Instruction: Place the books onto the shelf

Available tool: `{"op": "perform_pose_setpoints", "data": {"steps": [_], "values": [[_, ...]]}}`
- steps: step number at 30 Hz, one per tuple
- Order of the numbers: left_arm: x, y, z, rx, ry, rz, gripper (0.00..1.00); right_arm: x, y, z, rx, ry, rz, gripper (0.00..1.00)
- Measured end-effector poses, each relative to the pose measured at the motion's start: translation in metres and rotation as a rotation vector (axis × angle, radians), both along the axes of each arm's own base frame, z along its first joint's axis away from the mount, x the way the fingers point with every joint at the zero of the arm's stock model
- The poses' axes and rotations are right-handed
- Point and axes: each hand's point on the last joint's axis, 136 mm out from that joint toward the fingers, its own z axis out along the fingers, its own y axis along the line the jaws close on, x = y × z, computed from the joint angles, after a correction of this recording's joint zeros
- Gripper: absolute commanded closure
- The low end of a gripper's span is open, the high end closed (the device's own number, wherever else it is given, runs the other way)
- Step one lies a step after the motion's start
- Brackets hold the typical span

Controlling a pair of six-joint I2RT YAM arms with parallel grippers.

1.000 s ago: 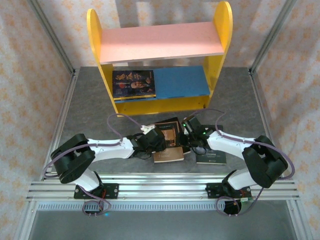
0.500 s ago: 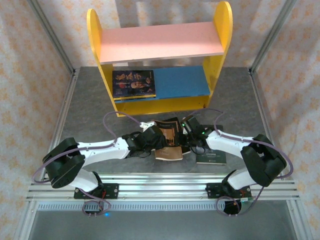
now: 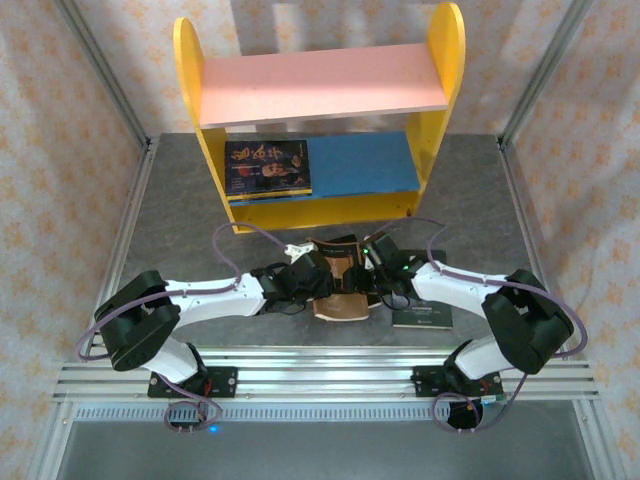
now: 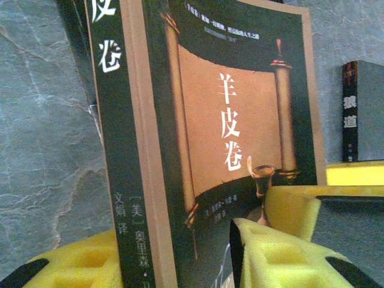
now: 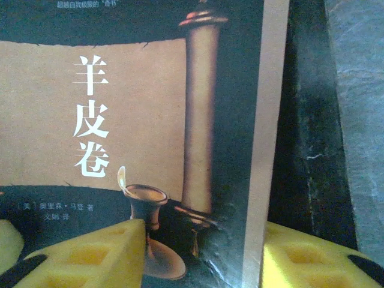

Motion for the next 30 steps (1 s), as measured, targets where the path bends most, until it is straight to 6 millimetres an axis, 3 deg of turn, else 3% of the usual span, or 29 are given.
{"op": "perform_pose_setpoints", "data": {"steps": [6,10,17,22,30], "values": [[0.0,-0.003,0.002,-0.004,-0.007,-0.008,0.73,0.0,0.001,0.002,0.004,-0.005,0.002,0.47],[0.0,-0.004,0.002,-0.009,-0.007,-0.013,0.85,-0.002,0.001,0.004,0.006,-0.008,0.003,0.39],[0.003,-0.013,0.018,-0.015,-0.034,-0.058,0.97,-0.008,-0.012,0.02,-0.002,-0.037,-0.008,0.28],[0.0,-0.017,0.052,-0.001,-0.092,-0.138,0.99,0.003,-0.035,0.063,0.052,-0.144,-0.084,0.22],[-0.014,-0.01,0.135,-0.011,-0.228,-0.286,1.0,0.001,-0.068,0.125,0.112,-0.29,-0.163,0.16]]}}
